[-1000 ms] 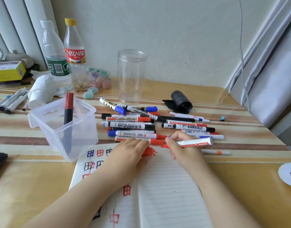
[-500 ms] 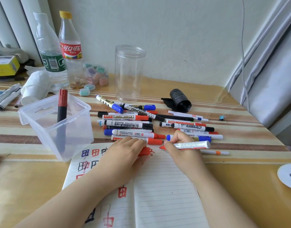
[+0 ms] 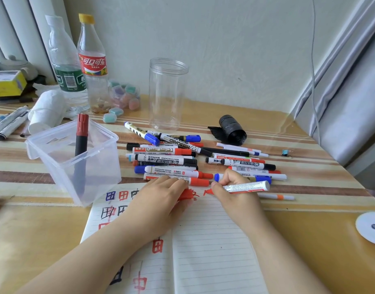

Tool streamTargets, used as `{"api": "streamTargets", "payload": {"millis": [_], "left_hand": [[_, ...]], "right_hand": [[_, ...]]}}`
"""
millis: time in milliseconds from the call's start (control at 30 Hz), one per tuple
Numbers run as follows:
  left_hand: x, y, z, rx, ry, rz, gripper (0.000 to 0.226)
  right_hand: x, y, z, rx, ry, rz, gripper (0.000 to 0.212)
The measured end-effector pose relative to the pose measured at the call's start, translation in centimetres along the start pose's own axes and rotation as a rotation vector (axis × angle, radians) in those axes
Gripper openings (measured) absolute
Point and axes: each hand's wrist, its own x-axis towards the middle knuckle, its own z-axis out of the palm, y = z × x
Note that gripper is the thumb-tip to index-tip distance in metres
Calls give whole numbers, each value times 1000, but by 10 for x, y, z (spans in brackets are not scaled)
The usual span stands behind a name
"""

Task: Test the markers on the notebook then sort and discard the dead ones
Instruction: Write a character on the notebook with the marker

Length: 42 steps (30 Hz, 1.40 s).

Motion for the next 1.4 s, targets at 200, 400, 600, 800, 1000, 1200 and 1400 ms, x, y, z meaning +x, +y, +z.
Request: {"api": "streamTargets", "payload": {"millis": [200,400,600,800,1000,1200,1400], "left_hand": [[-1,-1,1,-5,0,-3,34],[0,0,-1,7,-3,-3,34],[0,1,-2,9,-10,-12,36],[-1,2,-3,9,-23,-26,35],[-1,3,-4,9,-35,-34,34],[0,3,-5,-6,-43,-33,34],[-1,4,-9,-62,-44,-85,23]], "right_hand": [[0,-2,-1,-6,25,5,29],[-4,-3,0,12,-14,1,31],[-3,-3,-2,-14,4,9,28],[-6,-3,-6,38,29,-12,29],[-7,-3,-5,-2,-39,-12,29],[-8,-2,-5,4,-53,-3,28],[-10,-5,-7,84,34,13,30]]}}
